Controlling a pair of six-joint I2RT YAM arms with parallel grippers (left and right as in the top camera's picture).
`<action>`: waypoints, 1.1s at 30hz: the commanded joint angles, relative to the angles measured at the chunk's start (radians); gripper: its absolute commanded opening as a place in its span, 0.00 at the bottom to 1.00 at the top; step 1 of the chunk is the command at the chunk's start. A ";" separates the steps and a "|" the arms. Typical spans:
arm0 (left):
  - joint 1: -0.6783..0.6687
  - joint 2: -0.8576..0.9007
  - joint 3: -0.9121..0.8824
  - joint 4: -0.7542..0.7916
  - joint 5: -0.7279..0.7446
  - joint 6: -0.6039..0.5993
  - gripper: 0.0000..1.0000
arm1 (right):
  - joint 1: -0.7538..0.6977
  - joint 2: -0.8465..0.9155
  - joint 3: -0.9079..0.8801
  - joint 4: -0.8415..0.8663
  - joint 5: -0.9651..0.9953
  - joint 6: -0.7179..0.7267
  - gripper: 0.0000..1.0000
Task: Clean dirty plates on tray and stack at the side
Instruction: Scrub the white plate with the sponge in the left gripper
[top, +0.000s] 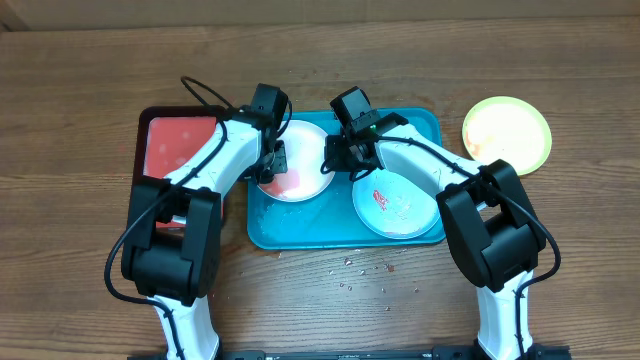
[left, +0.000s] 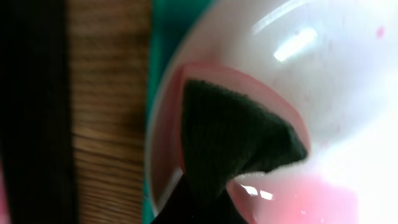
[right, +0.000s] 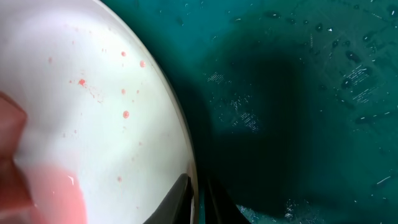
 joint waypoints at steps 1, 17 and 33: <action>0.008 0.011 0.109 -0.034 -0.081 -0.014 0.04 | 0.004 0.043 0.001 -0.005 0.023 0.005 0.11; 0.001 0.112 0.106 0.047 0.312 0.065 0.04 | 0.004 0.043 0.001 -0.005 0.037 0.004 0.11; 0.070 -0.039 0.193 -0.195 -0.176 -0.094 0.04 | 0.004 0.041 0.002 -0.032 0.036 0.003 0.04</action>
